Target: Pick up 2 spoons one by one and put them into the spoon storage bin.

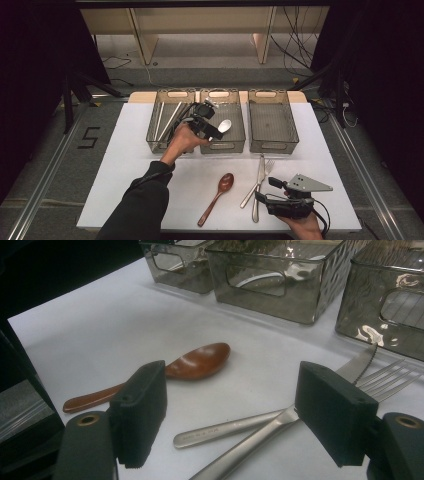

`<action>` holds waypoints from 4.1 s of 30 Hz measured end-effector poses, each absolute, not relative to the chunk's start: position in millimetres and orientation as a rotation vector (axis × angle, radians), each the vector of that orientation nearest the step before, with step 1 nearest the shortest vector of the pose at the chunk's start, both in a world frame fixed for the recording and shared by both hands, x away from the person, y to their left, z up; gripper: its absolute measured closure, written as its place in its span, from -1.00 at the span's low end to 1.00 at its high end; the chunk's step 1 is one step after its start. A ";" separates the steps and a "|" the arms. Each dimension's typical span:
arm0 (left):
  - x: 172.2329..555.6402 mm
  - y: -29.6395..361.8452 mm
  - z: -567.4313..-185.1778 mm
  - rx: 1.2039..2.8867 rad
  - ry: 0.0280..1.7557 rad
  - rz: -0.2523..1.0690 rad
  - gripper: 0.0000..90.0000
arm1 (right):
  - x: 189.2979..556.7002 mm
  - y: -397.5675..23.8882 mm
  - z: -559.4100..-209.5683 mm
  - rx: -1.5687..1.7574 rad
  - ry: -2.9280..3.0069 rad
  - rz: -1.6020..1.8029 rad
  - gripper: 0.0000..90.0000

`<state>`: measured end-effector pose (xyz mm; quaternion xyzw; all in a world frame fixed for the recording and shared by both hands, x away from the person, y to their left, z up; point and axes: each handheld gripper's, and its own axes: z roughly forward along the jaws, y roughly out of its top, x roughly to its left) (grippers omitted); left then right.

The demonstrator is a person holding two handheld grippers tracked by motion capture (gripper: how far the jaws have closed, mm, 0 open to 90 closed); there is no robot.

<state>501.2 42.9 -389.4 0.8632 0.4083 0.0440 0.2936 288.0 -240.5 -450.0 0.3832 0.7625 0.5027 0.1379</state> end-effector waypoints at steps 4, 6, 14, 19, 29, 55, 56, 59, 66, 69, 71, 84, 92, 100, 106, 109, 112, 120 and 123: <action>484.1 50.7 -387.0 2.274 1.090 0.116 -0.33 | 288.2 -240.4 -450.3 1.109 2.208 1.449 -0.34; 475.1 53.9 -388.6 2.274 1.092 0.112 -0.37 | 288.1 -239.6 -450.5 1.108 2.208 1.447 -0.34; 442.4 66.1 -401.2 2.266 1.084 0.092 -0.50 | 288.0 -239.5 -450.5 1.113 2.207 1.445 -0.34; 427.6 70.0 -409.4 2.284 1.086 0.092 -0.52 | 288.0 -238.9 -450.7 1.108 2.212 1.443 -0.34; 400.8 60.1 -425.3 2.417 1.073 0.064 -0.55 | 287.7 -238.5 -450.1 1.103 2.209 1.443 -0.34; 363.2 28.1 -457.1 2.572 0.988 -0.041 -0.30 | 287.2 -238.9 -449.4 1.104 2.206 1.438 -0.34; 362.3 27.2 -457.2 2.582 0.977 -0.034 -0.26 | 287.2 -239.0 -449.3 1.102 2.205 1.439 -0.34; 360.1 25.0 -457.1 2.592 0.962 -0.019 -0.14 | 286.9 -239.2 -449.1 1.102 2.203 1.440 -0.34; 357.7 21.5 -459.4 2.606 0.925 -0.015 0.12 | 287.1 -239.7 -449.4 1.103 2.205 1.437 -0.34; 356.2 19.8 -461.7 2.615 0.909 -0.019 0.23 | 287.1 -239.6 -449.4 1.102 2.204 1.437 -0.34; 355.4 19.0 -461.6 2.624 0.901 0.009 0.29 | 287.1 -239.5 -449.3 1.102 2.205 1.436 -0.34; 352.9 17.6 -462.0 2.653 0.869 0.088 0.57 | 287.2 -239.0 -449.6 1.101 2.207 1.434 -0.34; 354.2 19.1 -462.3 2.649 0.868 0.091 0.69 | 287.1 -239.1 -449.6 1.104 2.207 1.433 -0.34; 356.2 21.1 -462.4 2.641 0.873 0.078 0.77 | 287.2 -239.3 -449.8 1.105 2.206 1.434 -0.34; 357.7 23.2 -462.7 2.630 0.874 0.055 0.79 | 287.3 -239.2 -449.9 1.105 2.207 1.433 -0.34; 358.4 24.3 -462.7 2.625 0.872 0.049 0.79 | 287.4 -239.4 -450.0 1.106 2.206 1.433 -0.34; 359.2 25.1 -463.0 2.616 0.868 0.045 0.80 | 287.5 -239.5 -450.0 1.107 2.205 1.434 -0.34; 363.0 29.9 -459.9 2.591 0.864 0.062 0.81 | 287.6 -240.1 -450.0 1.103 2.205 1.435 -0.34; 365.4 33.6 -456.9 2.572 0.876 0.066 0.81 | 287.5 -240.1 -450.0 1.103 2.205 1.434 -0.34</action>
